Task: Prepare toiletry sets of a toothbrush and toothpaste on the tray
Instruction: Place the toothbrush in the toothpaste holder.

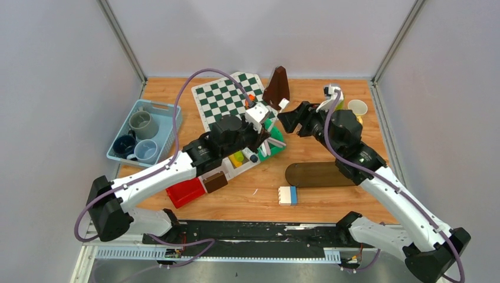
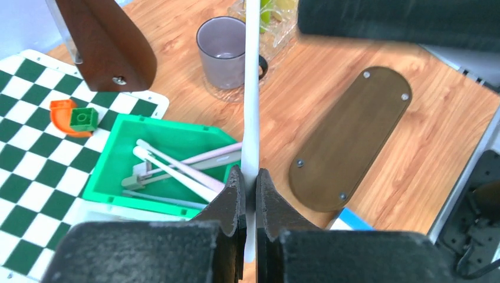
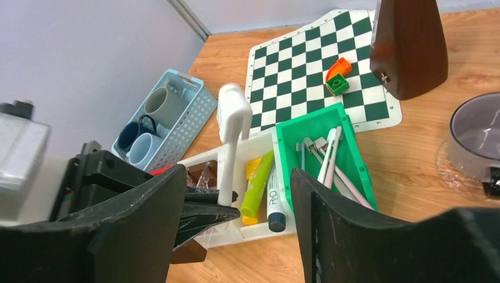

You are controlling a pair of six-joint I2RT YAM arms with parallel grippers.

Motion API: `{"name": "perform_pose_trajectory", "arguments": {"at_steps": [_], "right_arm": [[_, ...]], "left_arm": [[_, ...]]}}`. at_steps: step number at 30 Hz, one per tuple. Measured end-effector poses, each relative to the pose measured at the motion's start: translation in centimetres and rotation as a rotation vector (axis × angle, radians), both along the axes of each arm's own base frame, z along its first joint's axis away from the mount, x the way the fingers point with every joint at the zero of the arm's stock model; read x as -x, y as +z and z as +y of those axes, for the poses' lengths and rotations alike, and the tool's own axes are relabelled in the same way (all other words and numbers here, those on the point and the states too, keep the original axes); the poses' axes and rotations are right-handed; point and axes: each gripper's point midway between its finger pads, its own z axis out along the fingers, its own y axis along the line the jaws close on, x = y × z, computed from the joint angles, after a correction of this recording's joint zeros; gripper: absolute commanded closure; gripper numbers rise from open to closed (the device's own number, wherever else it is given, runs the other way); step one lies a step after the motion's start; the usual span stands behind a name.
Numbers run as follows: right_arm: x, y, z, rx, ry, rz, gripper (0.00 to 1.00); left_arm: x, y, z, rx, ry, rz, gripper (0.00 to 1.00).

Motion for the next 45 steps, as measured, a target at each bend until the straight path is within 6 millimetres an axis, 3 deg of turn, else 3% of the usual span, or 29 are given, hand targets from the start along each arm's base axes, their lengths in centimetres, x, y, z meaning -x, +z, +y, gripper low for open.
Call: {"name": "perform_pose_trajectory", "arguments": {"at_steps": [6,10,21,35,45], "right_arm": [[1.3,3.5,-1.8,-0.007,0.128,0.002,0.33],[2.5,4.5,-2.9,-0.018,0.21,0.01,0.34],[4.7,3.5,-3.3,-0.048,0.378,0.093,0.42],[4.0,1.5,-2.9,-0.057,0.399,0.164,0.52],[4.4,0.4,-2.5,-0.073,0.433,0.207,0.66]], "left_arm": [[0.4,-0.5,1.5,-0.117,-0.05,-0.106,1.0],[1.1,-0.9,1.5,-0.161,-0.112,-0.133,1.0],[3.1,-1.3,0.8,-0.186,-0.263,-0.151,1.0],[4.3,-0.6,0.1,-0.175,-0.348,-0.158,1.0],[4.4,-1.1,-0.3,-0.184,-0.37,-0.138,1.0]]}}
